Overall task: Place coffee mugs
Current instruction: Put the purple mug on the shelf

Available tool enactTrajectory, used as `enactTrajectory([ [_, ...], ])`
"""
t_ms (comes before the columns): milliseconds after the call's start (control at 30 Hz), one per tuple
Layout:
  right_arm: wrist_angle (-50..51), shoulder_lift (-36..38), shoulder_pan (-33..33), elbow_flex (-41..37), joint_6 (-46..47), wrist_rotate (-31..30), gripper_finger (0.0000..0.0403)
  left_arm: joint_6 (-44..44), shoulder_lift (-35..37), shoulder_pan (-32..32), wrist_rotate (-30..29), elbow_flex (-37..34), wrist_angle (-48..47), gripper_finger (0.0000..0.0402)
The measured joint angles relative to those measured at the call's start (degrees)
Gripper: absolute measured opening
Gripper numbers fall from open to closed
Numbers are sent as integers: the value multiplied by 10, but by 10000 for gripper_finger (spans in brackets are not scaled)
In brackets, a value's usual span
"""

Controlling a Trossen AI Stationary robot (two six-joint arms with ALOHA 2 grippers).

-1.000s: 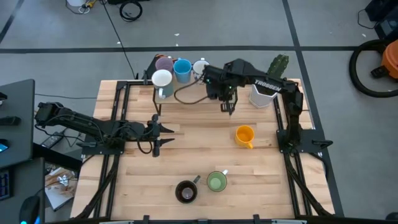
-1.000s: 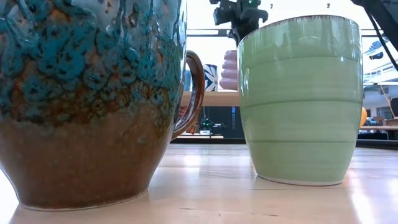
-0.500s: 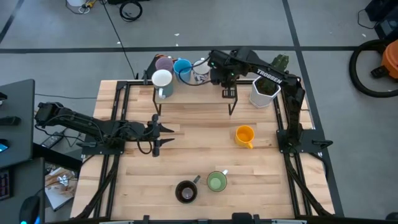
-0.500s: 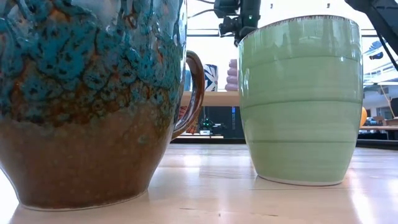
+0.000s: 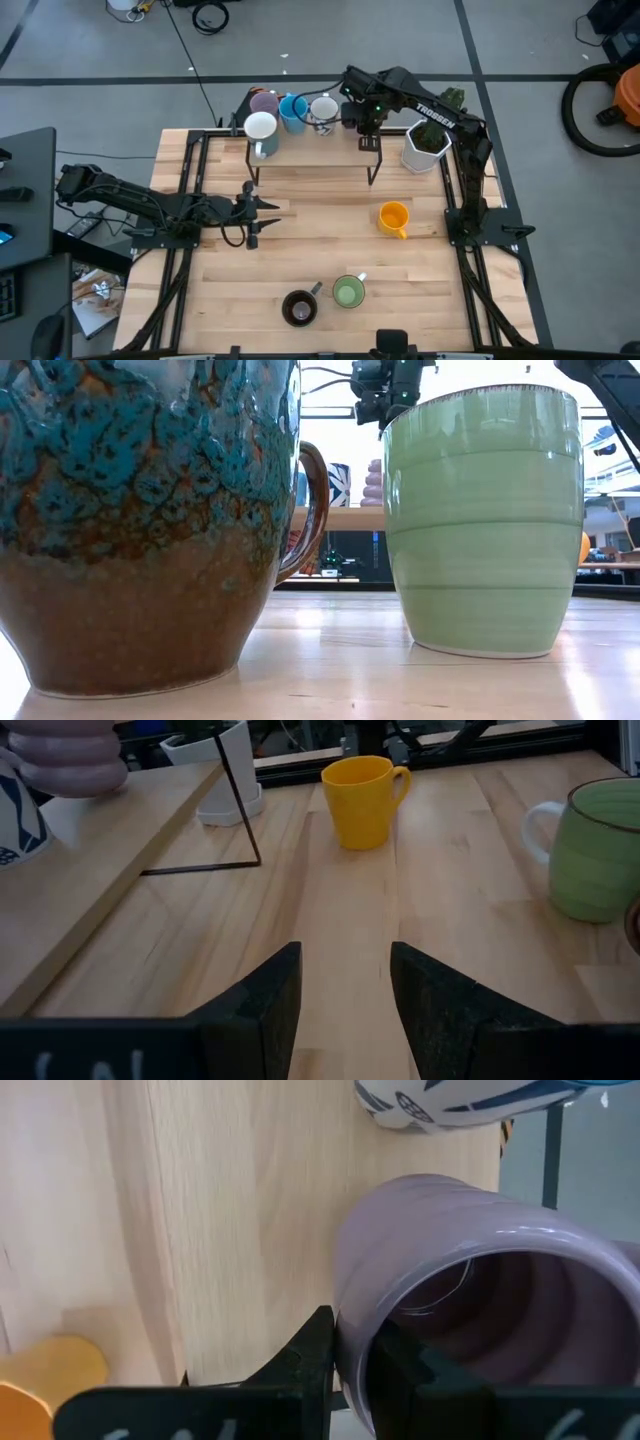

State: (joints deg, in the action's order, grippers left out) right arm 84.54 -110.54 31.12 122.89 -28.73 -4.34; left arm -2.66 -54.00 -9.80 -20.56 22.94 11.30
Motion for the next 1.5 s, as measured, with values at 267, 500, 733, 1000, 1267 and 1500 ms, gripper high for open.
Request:
enactTrajectory([
  [267,-4,0,7,0,-9,19,48,1,0,0,0,0,0,160],
  [500,-6,0,7,0,-18,25,48,5,0,0,0,0,0,160],
  [733,-10,0,7,0,-19,25,51,8,0,0,0,0,0,160],
  [1000,-19,1,5,0,-19,23,68,8,0,0,0,0,0,160],
  [1267,-45,2,5,-9,-19,10,101,16,0,0,0,0,0,160],
  [1500,-53,1,2,-31,-19,-22,140,16,0,0,0,0,0,160],
])
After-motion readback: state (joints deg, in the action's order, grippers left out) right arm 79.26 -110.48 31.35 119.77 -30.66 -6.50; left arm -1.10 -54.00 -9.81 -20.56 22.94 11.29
